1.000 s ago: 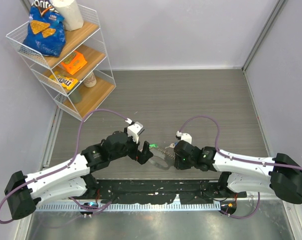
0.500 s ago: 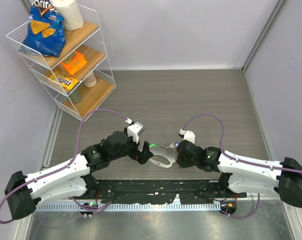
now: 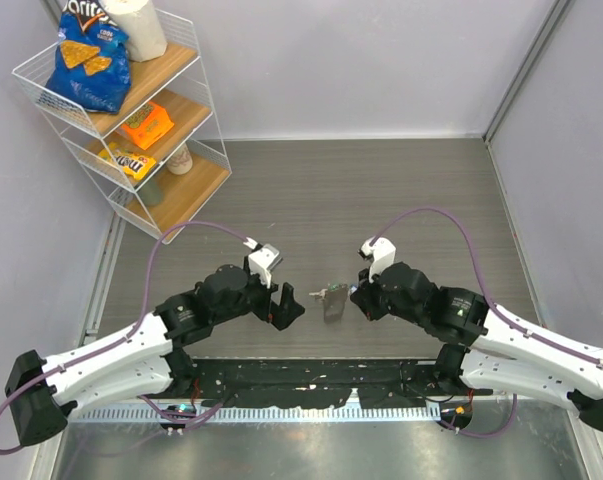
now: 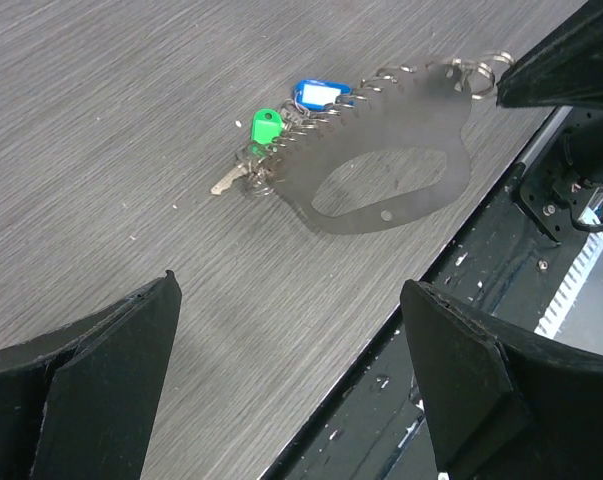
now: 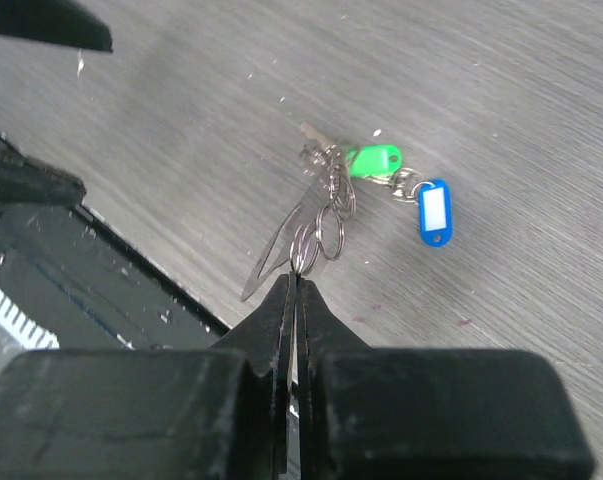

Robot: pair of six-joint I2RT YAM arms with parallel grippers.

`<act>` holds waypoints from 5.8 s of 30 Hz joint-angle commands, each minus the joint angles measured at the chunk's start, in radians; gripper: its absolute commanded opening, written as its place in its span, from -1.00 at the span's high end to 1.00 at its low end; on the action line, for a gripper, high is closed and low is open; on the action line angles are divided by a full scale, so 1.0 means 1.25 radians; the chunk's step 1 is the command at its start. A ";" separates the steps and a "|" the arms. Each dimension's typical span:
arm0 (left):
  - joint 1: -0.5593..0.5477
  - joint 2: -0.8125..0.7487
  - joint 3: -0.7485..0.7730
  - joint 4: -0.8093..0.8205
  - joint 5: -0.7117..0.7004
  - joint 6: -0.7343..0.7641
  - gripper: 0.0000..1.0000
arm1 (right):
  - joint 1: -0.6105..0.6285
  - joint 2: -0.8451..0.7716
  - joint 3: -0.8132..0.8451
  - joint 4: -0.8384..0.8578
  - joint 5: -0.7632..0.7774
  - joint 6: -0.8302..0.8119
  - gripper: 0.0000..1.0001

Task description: Put the keys on the keyring

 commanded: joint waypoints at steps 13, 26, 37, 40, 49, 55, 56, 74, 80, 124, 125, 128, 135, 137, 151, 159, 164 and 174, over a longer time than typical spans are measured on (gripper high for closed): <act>-0.002 -0.133 -0.022 0.088 0.133 -0.021 -0.99 | 0.004 -0.033 0.153 0.015 -0.372 -0.257 0.89; -0.002 -0.204 -0.049 0.186 0.252 -0.029 -0.99 | 0.004 -0.020 0.188 0.031 -0.527 -0.296 0.89; -0.002 -0.174 -0.046 0.280 0.316 -0.048 -1.00 | 0.004 -0.022 0.186 0.091 -0.598 -0.274 0.89; -0.002 -0.170 -0.045 0.289 0.314 -0.051 -0.99 | 0.004 -0.024 0.188 0.096 -0.614 -0.268 0.89; -0.001 -0.148 -0.032 0.327 0.338 -0.056 -0.99 | 0.004 -0.025 0.185 0.130 -0.649 -0.244 0.89; -0.002 -0.134 -0.030 0.341 0.327 -0.061 -0.99 | 0.004 -0.030 0.186 0.139 -0.662 -0.237 0.89; -0.002 -0.131 -0.030 0.345 0.327 -0.062 -0.99 | 0.004 -0.030 0.185 0.140 -0.663 -0.236 0.89; -0.002 -0.112 -0.014 0.358 0.327 -0.075 -0.99 | 0.016 -0.019 0.175 0.131 -0.657 -0.236 0.89; -0.002 -0.114 -0.013 0.357 0.327 -0.076 -0.99 | 0.036 -0.003 0.177 0.131 -0.649 -0.238 0.89; -0.003 -0.134 -0.015 0.354 0.340 -0.099 -0.99 | 0.060 -0.025 0.188 0.153 -0.559 -0.205 0.90; -0.003 -0.131 -0.016 0.357 0.345 -0.100 -0.99 | 0.061 -0.022 0.188 0.155 -0.555 -0.204 0.90; -0.005 -0.127 -0.016 0.359 0.350 -0.104 -0.99 | 0.061 -0.022 0.190 0.155 -0.542 -0.203 0.89; -0.007 -0.127 -0.016 0.362 0.351 -0.104 -0.99 | 0.061 -0.017 0.191 0.161 -0.533 -0.203 0.89; -0.008 -0.127 -0.015 0.363 0.351 -0.104 -0.99 | 0.061 -0.013 0.189 0.157 -0.522 -0.200 0.89; -0.008 -0.148 -0.011 0.320 0.321 -0.095 -0.99 | 0.082 0.019 0.196 0.124 -0.413 -0.167 0.89; -0.008 -0.168 0.002 0.280 0.295 -0.082 -0.99 | 0.125 0.041 0.218 0.116 -0.262 -0.085 0.89; -0.009 -0.170 0.006 0.267 0.292 -0.080 -0.99 | 0.174 0.061 0.238 0.114 -0.162 -0.054 0.89; -0.008 -0.185 0.016 0.229 0.260 -0.066 -0.99 | 0.211 0.074 0.262 0.120 -0.040 0.027 0.89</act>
